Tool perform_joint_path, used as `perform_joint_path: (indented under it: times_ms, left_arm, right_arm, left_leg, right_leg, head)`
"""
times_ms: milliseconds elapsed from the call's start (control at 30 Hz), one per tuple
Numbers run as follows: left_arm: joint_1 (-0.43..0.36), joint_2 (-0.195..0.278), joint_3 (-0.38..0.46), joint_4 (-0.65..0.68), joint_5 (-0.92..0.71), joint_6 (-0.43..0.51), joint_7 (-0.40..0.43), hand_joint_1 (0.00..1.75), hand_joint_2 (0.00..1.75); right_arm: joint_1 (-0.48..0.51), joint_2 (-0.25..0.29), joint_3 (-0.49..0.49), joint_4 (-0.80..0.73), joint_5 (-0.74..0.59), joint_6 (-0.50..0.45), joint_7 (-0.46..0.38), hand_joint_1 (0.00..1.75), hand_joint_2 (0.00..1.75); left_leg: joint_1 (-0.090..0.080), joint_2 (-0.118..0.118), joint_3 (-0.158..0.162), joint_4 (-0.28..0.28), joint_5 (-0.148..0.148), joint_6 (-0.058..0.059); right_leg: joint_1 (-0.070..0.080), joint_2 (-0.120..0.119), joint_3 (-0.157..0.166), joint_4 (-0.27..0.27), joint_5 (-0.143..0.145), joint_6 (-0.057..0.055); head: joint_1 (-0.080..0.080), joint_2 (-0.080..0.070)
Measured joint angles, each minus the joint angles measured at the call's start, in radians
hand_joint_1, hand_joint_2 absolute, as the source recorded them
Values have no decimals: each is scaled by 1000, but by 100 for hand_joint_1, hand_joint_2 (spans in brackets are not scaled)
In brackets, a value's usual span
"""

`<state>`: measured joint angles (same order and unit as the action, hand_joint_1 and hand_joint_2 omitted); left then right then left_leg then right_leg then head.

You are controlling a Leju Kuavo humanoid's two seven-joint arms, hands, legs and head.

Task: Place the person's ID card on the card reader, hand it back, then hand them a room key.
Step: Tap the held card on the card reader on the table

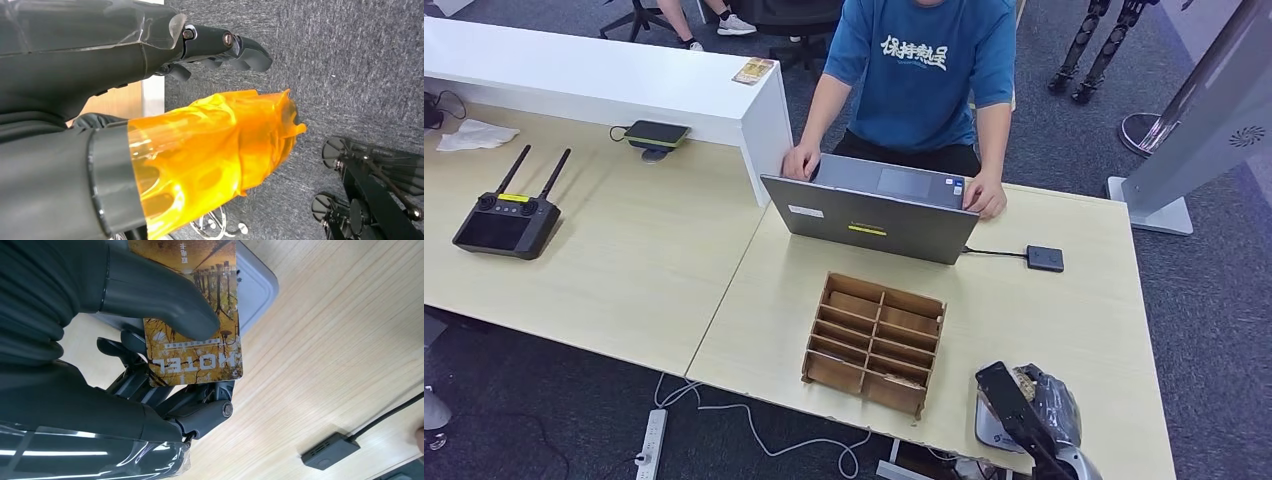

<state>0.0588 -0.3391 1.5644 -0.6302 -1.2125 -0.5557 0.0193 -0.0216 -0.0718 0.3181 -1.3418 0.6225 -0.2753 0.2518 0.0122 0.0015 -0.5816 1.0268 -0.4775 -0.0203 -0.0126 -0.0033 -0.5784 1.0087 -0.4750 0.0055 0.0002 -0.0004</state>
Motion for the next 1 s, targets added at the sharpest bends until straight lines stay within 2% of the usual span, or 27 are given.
perform_joint_path:
  times_ms: [433, 1000]
  left_arm:
    - [0, 0, 0, 0, -7, -4, 1, 0, 0]
    - [2, 0, 0, -4, -35, -13, -18, 0, 0]
  right_arm:
    - [-48, -3, 24, 47, 18, 3, -5, 175, 175]
    - [-78, 27, 28, -20, 37, -183, -197, 175, 175]
  left_leg:
    - [0, 0, 5, 0, 0, 0]
    - [0, -1, 1, 0, 0, 0]
  right_leg:
    - [0, 0, 6, 0, 0, 1]
    - [0, -1, 3, 0, 0, 1]
  head:
    - [0, 0]
    - [0, 0]
